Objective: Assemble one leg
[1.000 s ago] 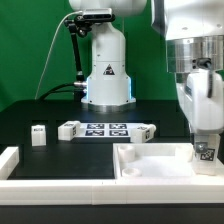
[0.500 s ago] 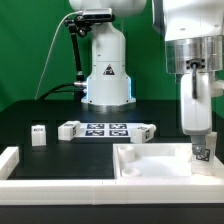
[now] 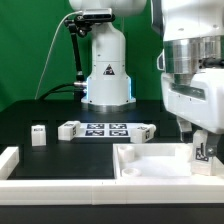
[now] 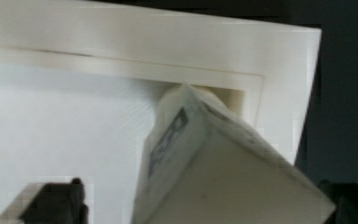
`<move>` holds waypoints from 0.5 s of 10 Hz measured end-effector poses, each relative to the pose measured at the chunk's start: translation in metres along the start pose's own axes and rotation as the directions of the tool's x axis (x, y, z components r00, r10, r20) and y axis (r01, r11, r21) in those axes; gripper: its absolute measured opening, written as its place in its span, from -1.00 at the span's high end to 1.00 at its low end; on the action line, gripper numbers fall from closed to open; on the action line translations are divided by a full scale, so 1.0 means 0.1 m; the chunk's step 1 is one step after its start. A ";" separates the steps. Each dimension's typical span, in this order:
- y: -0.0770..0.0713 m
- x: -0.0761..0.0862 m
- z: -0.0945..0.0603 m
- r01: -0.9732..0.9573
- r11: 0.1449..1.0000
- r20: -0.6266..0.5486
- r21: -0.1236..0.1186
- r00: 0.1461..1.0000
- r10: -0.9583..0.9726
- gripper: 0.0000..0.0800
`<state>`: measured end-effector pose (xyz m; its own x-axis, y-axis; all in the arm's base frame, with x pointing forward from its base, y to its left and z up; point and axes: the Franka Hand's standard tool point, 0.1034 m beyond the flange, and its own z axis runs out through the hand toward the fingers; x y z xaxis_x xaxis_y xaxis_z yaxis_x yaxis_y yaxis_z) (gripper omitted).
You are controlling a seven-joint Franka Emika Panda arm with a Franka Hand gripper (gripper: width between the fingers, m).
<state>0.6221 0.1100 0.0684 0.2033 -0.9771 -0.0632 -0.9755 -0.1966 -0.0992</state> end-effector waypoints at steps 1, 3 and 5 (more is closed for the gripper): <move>0.00 0.00 0.00 0.145 0.989 -0.006 -0.002 0.989 -0.145 -0.62; -0.01 -0.03 -0.01 0.360 0.933 -0.024 -0.016 0.933 -0.360 -0.62; -0.01 -0.03 -0.01 0.623 0.781 -0.040 -0.049 0.780 -0.625 -0.62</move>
Offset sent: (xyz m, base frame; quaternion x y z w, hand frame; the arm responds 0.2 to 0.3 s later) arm 0.0025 0.0055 0.0040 -0.0297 0.0295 -0.3756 0.9258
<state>0.6227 0.1130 0.0697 0.7645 -0.6425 0.0527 -0.6391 -0.7660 -0.0683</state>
